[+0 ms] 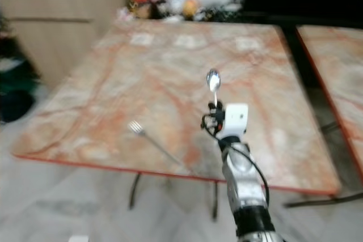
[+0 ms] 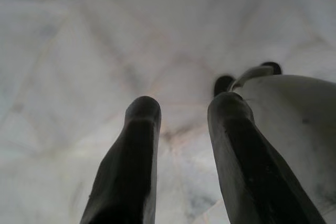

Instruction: Setting the table

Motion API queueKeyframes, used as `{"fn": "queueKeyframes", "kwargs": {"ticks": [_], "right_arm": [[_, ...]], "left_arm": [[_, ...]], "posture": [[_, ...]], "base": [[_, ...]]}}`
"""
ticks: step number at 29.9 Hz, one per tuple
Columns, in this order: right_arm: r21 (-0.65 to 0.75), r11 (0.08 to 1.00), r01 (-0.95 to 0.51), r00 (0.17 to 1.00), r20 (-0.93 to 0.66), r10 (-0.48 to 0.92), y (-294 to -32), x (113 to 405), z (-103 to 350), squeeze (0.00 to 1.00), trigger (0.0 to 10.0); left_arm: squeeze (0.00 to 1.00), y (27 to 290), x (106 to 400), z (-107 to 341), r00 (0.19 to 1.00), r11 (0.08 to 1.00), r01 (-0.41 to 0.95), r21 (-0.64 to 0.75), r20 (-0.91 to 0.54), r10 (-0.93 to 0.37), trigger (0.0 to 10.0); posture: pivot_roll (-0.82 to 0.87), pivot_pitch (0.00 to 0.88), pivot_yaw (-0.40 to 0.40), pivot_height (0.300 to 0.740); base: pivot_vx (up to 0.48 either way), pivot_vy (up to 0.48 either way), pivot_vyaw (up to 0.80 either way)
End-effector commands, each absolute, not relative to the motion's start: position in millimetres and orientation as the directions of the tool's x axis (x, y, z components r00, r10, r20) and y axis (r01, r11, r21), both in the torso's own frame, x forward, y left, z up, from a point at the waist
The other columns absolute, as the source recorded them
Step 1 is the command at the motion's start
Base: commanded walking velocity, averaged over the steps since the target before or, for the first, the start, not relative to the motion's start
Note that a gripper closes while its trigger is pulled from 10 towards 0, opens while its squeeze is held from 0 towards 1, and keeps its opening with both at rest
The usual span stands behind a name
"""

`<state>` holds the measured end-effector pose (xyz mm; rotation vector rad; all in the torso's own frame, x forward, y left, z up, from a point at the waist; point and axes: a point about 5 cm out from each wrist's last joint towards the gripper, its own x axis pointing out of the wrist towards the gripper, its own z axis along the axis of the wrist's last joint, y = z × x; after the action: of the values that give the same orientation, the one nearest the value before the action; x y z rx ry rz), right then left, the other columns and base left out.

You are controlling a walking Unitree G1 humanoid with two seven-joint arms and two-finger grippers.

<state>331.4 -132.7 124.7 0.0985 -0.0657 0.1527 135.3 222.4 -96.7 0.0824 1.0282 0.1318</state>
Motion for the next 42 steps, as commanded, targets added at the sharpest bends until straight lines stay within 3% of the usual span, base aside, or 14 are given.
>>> {"fn": "queueKeyframes", "kwargs": {"ticks": [1, 26, 42], "right_arm": [[0.087, 0.983, -0.161, 0.984, 0.092, 0.153, -130, 331, 131, 0.0, 10.0], [0.066, 0.986, -0.151, 0.975, 0.174, 0.137, -126, 330, 150, 0.0, 10.0], [0.034, 0.998, -0.054, 0.966, 0.256, 0.044, -148, 334, 170, 0.0, 10.0]], "left_arm": [[0.0, 222, 129, -99, 0.488, 0.989, -0.077, 0.129, -0.86, 0.15, 10.0], [0.0, 225, 129, -98, 0.49, 0.988, -0.066, 0.142, -0.857, 0.156, 10.0], [0.0, 226, 130, -98, 0.491, 0.988, -0.061, 0.144, -0.857, 0.155, 10.0]], "posture": [[-0.05, 0.012, -0.012, 0.74], [-0.06, 0.01, 0.004, 0.74], [-0.07, 0.009, 0.013, 0.74]], "base": [[0.0, -0.472, 0.0], [0.0, -0.469, 0.0], [0.0, -0.466, 0.0]]}}
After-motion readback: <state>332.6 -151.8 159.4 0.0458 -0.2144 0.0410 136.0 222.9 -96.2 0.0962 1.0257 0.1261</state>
